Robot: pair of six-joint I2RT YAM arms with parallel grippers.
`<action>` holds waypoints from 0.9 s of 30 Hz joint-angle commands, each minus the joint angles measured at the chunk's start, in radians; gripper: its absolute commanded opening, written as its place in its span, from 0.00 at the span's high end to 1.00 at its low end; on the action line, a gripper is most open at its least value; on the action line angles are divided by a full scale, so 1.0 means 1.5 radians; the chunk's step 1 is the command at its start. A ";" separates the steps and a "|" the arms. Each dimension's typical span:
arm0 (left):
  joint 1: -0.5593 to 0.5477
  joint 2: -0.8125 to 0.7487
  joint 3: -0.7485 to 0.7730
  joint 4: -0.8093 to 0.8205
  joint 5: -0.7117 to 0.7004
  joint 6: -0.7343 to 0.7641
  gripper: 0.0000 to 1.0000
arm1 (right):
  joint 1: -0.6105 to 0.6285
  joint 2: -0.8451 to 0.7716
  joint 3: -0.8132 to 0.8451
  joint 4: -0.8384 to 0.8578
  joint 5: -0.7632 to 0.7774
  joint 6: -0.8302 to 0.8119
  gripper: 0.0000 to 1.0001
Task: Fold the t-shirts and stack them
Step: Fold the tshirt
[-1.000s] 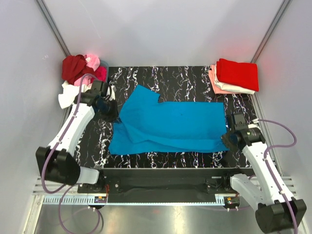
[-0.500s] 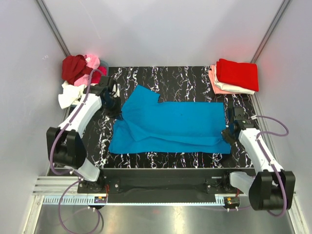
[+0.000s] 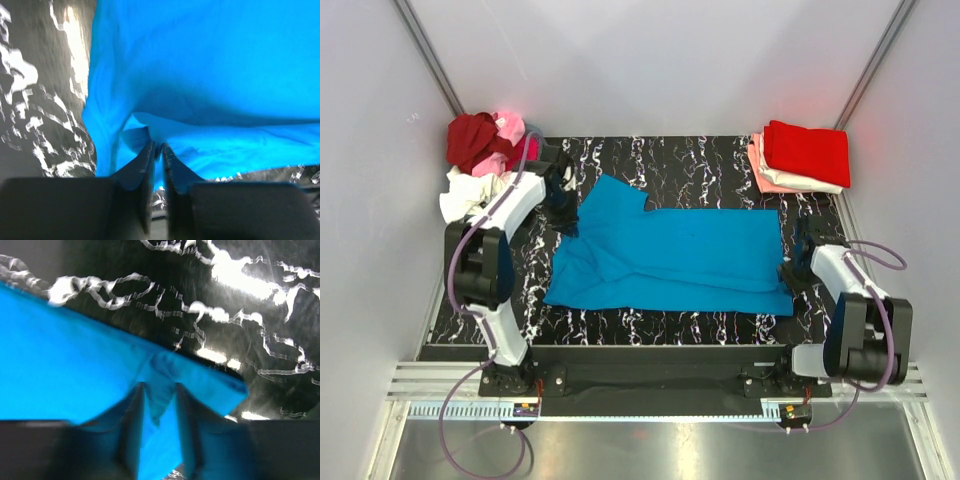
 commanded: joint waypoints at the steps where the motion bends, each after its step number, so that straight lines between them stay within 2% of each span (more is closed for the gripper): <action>1: -0.001 0.052 0.058 -0.005 -0.032 0.008 0.72 | -0.029 0.042 0.019 0.041 -0.030 -0.028 0.48; 2: -0.001 0.058 0.070 -0.012 -0.042 0.006 0.67 | -0.035 0.063 0.030 0.040 -0.034 -0.032 0.35; 3: -0.001 0.059 0.091 -0.029 -0.069 0.002 0.64 | -0.040 0.072 0.054 0.037 -0.036 -0.037 0.13; 5: -0.001 0.038 0.107 -0.040 -0.094 -0.013 0.52 | -0.052 0.093 0.085 0.032 -0.048 -0.066 0.02; 6: -0.002 0.022 0.110 -0.043 -0.140 -0.018 0.48 | -0.056 0.098 0.125 0.018 -0.048 -0.073 0.00; 9: -0.001 -0.069 0.088 -0.045 -0.202 -0.044 0.31 | -0.065 0.079 0.187 -0.012 -0.046 -0.116 0.00; 11: -0.002 -0.157 0.027 -0.041 -0.219 -0.066 0.28 | -0.065 0.041 0.210 -0.017 -0.049 -0.156 0.00; 14: -0.002 -0.281 -0.075 0.001 -0.191 -0.110 0.28 | -0.065 -0.016 0.230 -0.041 -0.070 -0.182 0.00; 17: -0.002 -0.378 -0.264 0.054 -0.141 -0.158 0.28 | -0.065 -0.078 0.192 -0.051 -0.137 -0.190 0.00; 20: -0.002 -0.457 -0.397 0.105 -0.104 -0.209 0.28 | -0.065 -0.144 0.106 -0.050 -0.209 -0.194 0.00; 23: -0.002 -0.525 -0.500 0.157 -0.074 -0.262 0.27 | -0.065 -0.204 0.016 -0.046 -0.267 -0.209 0.00; 27: -0.002 -0.561 -0.576 0.211 -0.081 -0.297 0.27 | -0.065 -0.257 -0.080 -0.039 -0.346 -0.210 0.02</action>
